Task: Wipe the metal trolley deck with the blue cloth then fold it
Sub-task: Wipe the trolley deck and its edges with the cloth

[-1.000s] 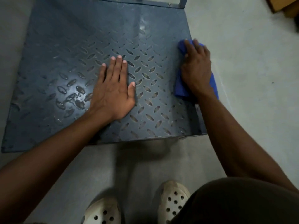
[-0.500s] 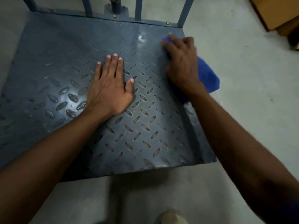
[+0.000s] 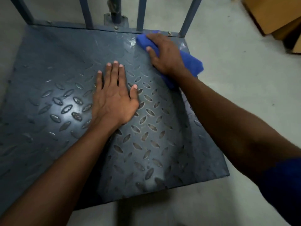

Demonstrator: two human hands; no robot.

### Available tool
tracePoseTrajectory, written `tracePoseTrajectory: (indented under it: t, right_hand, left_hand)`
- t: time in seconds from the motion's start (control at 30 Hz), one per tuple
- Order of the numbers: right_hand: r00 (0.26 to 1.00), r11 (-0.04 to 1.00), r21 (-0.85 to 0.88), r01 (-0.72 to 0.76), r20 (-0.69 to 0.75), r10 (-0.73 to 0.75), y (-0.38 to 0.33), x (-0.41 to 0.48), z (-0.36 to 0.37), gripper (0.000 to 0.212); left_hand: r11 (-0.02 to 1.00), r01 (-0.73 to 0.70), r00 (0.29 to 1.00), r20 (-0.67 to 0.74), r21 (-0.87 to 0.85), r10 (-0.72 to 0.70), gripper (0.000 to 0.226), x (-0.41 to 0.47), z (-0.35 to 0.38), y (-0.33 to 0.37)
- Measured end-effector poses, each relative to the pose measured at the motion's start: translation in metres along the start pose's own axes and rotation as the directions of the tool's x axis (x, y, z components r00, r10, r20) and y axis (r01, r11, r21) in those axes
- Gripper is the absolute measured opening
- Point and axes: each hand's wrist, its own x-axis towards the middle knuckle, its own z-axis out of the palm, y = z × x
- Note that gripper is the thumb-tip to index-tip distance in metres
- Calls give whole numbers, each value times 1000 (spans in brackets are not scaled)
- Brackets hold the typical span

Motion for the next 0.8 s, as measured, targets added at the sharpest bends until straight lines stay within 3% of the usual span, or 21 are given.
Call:
tracePoseTrajectory:
  t: [0.1, 0.23, 0.47, 0.6, 0.67, 0.73, 0.8]
  right_hand:
    - [981, 990, 76, 119, 145, -129, -28, 28, 11, 65]
    - [918, 942, 167, 291, 227, -324, -43, 8, 22, 57]
    - [927, 928, 261, 266, 195, -321, -19, -55, 1, 46]
    - [880, 843, 428, 326, 187, -436, -43, -91, 5, 49]
    - [926, 850, 439, 291, 95, -366, -30, -73, -6, 49]
    - [982, 936, 305, 178, 10, -190, 5, -39, -23, 47]
    - [995, 995, 101, 13, 94, -22, 37, -16, -30, 53]
  left_hand:
    - [998, 16, 1000, -4, -60, -17, 76, 19, 10, -5]
    - [992, 27, 999, -35, -127, -32, 72, 22, 32, -8]
    - [975, -160, 986, -80, -151, 149, 69, 19, 51, -37]
    - [954, -261, 965, -49, -146, 257, 87, 31, 61, -62]
    - [962, -234, 972, -64, -142, 227, 76, 40, 68, -60]
    - [970, -196, 980, -55, -141, 190, 68, 55, 71, -51]
    - [971, -188, 982, -52, -146, 183, 67, 72, 72, -46]
